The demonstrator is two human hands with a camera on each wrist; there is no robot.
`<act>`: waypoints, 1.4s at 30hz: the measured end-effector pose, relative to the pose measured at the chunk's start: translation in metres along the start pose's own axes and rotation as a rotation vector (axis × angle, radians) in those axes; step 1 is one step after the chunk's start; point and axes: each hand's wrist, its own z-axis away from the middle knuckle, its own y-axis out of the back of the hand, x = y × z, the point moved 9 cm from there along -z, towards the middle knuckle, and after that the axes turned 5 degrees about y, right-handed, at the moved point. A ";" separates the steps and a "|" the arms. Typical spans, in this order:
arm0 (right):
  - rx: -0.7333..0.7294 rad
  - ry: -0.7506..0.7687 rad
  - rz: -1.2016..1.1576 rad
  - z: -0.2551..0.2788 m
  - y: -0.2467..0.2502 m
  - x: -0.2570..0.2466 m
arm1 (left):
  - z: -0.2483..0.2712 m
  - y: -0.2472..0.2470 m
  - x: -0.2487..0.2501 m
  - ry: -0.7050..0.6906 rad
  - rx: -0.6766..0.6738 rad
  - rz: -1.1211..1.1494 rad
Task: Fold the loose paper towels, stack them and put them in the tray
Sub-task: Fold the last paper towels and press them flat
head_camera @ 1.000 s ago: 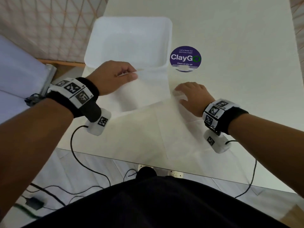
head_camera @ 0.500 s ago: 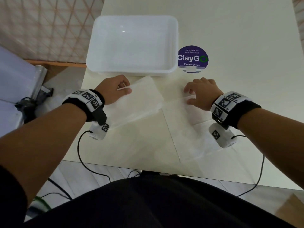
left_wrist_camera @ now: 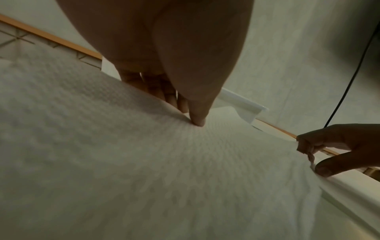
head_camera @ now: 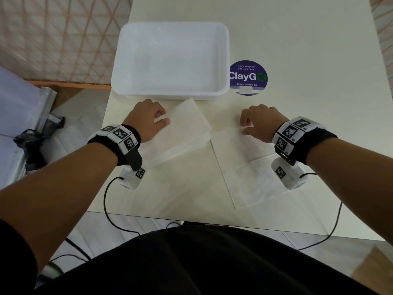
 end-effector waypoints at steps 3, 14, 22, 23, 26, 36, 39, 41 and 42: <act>-0.006 -0.014 -0.005 0.004 0.001 0.001 | 0.001 0.009 0.008 -0.002 0.068 -0.033; 0.169 0.039 -0.333 0.048 0.038 0.005 | 0.042 -0.042 0.136 -0.159 -0.195 0.328; 0.287 0.105 -0.441 0.092 0.058 0.017 | 0.056 -0.089 0.155 -0.017 -0.330 0.414; 0.290 0.097 -0.446 0.094 0.058 0.021 | 0.057 -0.090 0.154 -0.005 -0.314 0.432; 0.292 0.085 -0.448 0.099 0.056 0.033 | 0.055 -0.088 0.150 0.028 -0.242 0.430; 0.316 0.302 -0.263 0.133 0.017 0.014 | 0.068 -0.084 0.149 -0.033 -0.127 0.388; 0.301 0.320 -0.209 0.141 -0.007 0.004 | 0.073 -0.081 0.146 -0.036 -0.073 0.373; 0.277 0.318 -0.207 0.143 -0.021 -0.001 | 0.077 -0.077 0.150 -0.053 -0.037 0.368; 0.258 0.313 -0.210 0.143 -0.027 -0.002 | 0.079 -0.076 0.154 -0.069 -0.023 0.363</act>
